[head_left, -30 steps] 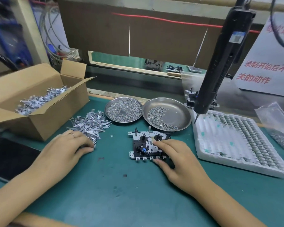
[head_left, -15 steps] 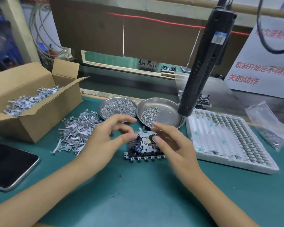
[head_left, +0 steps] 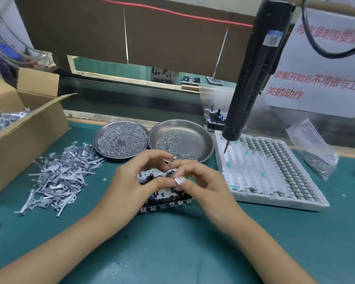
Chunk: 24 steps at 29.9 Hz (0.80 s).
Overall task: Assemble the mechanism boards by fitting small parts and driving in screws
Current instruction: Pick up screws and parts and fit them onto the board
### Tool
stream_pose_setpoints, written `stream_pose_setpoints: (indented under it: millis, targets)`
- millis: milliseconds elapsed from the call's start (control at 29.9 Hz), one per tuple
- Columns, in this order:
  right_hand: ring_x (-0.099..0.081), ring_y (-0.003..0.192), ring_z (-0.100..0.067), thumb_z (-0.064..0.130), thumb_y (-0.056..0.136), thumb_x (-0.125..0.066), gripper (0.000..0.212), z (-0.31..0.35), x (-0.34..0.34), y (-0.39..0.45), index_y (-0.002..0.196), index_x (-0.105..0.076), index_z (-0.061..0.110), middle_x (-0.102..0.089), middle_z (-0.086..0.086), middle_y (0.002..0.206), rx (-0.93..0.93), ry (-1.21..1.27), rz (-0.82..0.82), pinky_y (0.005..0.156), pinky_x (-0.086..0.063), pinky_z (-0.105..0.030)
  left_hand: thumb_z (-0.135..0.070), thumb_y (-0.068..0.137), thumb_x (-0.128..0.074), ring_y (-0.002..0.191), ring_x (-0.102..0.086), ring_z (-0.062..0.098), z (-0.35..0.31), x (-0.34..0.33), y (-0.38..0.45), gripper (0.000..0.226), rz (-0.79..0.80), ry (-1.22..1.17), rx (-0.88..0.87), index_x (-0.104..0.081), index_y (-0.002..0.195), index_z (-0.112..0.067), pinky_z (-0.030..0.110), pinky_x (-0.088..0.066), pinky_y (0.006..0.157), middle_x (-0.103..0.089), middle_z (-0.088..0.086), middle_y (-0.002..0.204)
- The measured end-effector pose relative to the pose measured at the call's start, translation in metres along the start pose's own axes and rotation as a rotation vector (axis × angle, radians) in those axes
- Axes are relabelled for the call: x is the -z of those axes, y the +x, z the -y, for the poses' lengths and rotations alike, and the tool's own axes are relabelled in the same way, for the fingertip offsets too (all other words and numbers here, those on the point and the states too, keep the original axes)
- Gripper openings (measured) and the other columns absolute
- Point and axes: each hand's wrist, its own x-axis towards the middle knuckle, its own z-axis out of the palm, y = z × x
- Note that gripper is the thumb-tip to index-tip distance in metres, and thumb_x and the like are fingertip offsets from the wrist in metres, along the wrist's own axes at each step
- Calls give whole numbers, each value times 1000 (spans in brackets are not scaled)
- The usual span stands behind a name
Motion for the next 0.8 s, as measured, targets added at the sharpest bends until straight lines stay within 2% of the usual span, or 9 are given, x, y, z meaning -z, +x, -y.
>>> stream_pose_setpoints:
  millis: [67,134,234,301,401,501,601,668,801]
  targets:
    - [-62,87,-6,11,85,-61,14,-2,1,-1,84,-64,24,-67,14,88,62,-204,-75,77,-47,-19,-42,67,-77,92,-59,2,-2,2,-1,30,-13,134,-106,-71,96,-40,9,-41,82,-62,-13,96]
    - [-63,84,-6,10,85,-63,18,-5,2,-1,88,-69,27,-68,13,84,152,-400,-140,77,-48,-20,-37,71,-70,89,-60,6,-3,0,-4,28,-14,140,-132,-72,99,-35,14,-44,79,-62,-14,94]
    - [-66,85,-7,4,83,-68,19,-10,4,-3,91,-73,21,-71,8,86,135,-381,-191,77,-50,-19,-33,74,-72,86,-63,5,-1,-4,-8,20,-34,208,-152,-75,93,-30,27,-47,78,-69,-16,87]
    - [-67,83,-5,2,82,-70,24,-13,4,-4,88,-72,25,-72,10,86,77,-316,-196,76,-50,-17,-34,74,-73,84,-63,1,-1,-3,-8,14,-36,198,-103,-74,87,-32,21,-47,78,-71,-18,84]
    - [-65,82,-5,5,81,-72,17,-16,3,-2,86,-75,21,-71,15,80,70,-407,-180,77,-50,-20,-40,70,-68,79,-63,-2,-1,1,-8,10,-6,166,52,-74,79,-40,7,-42,71,-70,-20,79]
    - [-60,82,-8,5,79,-73,14,-19,4,-3,90,-76,14,-65,20,78,129,-535,-160,77,-48,-20,-36,77,-72,68,-62,-5,4,5,-7,6,31,202,207,-75,76,-41,13,-43,62,-70,-18,72]
    - [-61,84,-9,3,80,-73,16,-20,4,-4,92,-76,13,-65,18,81,128,-553,-154,79,-49,-24,-44,76,-71,81,-63,3,7,10,-6,4,33,237,305,-73,76,-47,33,-47,83,-71,-16,72]
    - [-61,85,-9,4,81,-72,16,-22,4,-5,92,-76,14,-67,14,82,106,-534,-148,81,-49,-26,-48,74,-70,89,-63,9,5,11,-6,4,54,262,348,-71,75,-51,43,-42,98,-71,-16,74]
    - [-60,85,-10,3,82,-72,17,-24,2,-6,92,-76,16,-69,10,82,98,-522,-135,79,-49,-28,-49,72,-70,63,-55,0,3,12,-6,3,69,289,361,-69,70,-52,44,-40,98,-66,-10,63]
